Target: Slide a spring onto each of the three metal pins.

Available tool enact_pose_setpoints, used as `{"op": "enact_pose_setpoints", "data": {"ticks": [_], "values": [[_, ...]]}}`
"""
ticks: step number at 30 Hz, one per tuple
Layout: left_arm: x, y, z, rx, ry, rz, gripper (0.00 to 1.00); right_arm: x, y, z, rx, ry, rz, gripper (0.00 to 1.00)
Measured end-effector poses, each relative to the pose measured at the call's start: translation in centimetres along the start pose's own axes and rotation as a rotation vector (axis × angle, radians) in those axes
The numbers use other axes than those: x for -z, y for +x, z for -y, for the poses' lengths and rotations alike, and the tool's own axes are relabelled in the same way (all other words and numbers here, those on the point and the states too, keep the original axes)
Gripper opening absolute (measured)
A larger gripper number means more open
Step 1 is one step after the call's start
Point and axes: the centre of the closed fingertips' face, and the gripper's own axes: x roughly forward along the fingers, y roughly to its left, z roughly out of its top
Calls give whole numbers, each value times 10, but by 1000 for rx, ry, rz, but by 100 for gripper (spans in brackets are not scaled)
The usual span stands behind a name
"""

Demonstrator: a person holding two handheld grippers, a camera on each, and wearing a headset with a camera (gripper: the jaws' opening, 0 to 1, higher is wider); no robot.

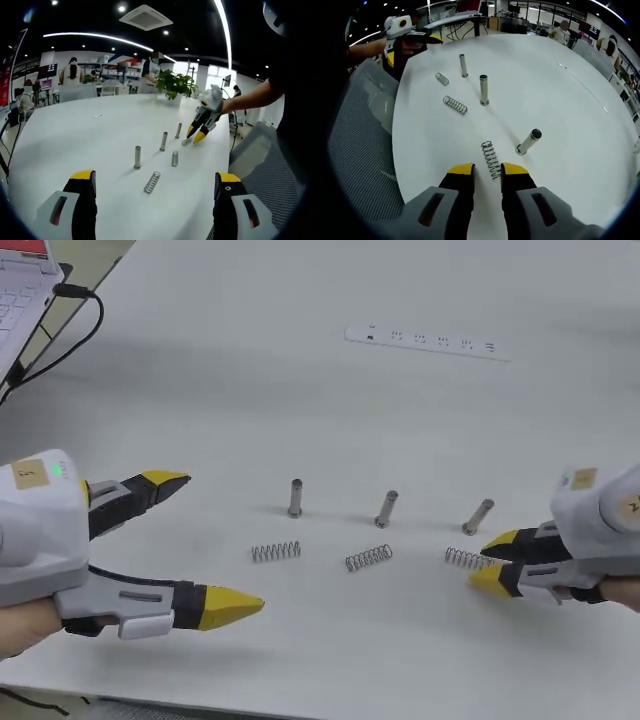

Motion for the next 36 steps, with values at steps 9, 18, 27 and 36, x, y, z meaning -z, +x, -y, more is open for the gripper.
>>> {"op": "enact_pose_setpoints", "data": {"ticks": [9, 18, 27, 36], "values": [[3, -1, 0, 0, -3, -5, 96, 2, 4, -2, -10, -30, -39, 14], [3, -1, -2, -3, -3, -7, 96, 8, 9, 0, -18, -43, -62, 8], [-1, 1, 2, 13, 4, -7, 96, 1, 2, -3, -13, -46, -43, 8], [-6, 9, 9, 39, 24, -7, 96, -1, -9, -4, -7, -24, -38, 8]]}}
